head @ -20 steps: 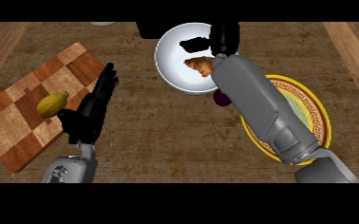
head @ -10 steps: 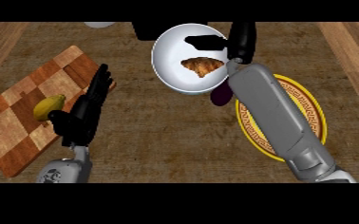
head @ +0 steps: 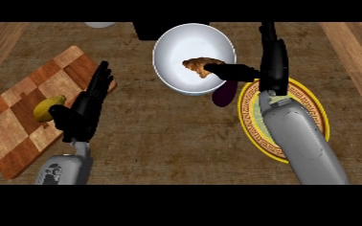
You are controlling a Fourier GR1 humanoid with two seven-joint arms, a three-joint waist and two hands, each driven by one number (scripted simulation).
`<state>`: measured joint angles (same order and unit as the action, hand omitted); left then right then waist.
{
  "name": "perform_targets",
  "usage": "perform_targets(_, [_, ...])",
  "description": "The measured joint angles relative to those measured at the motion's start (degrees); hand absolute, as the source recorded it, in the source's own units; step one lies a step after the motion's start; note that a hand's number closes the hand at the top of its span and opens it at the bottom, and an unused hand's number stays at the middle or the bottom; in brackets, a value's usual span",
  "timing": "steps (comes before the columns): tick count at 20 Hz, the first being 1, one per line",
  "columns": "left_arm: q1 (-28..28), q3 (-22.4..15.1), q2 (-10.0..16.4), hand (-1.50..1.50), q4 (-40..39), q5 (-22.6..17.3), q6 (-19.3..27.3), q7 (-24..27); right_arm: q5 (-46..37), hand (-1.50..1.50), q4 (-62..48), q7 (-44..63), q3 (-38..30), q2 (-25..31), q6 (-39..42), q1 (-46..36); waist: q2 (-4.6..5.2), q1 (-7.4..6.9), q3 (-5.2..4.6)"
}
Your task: Pick the croissant from the plate and place it in the bowl
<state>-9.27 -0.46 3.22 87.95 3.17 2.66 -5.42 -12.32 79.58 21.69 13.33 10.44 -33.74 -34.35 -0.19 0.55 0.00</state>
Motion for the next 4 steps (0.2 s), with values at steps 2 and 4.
perform_targets(2, [0.67,-0.86,-0.63,0.0,0.5,0.57,0.3,0.18,-0.83,-1.5,2.86,-0.58,0.68,-0.76,0.29,2.98,0.03,-0.17,0.0])
perform_targets(4, [1.23,-1.01,-0.79,0.0,0.84,0.62,0.23,0.38,-0.98,-1.5,5.19,-1.59,0.35,-0.82,1.6,6.04,0.08,-0.31,0.0])
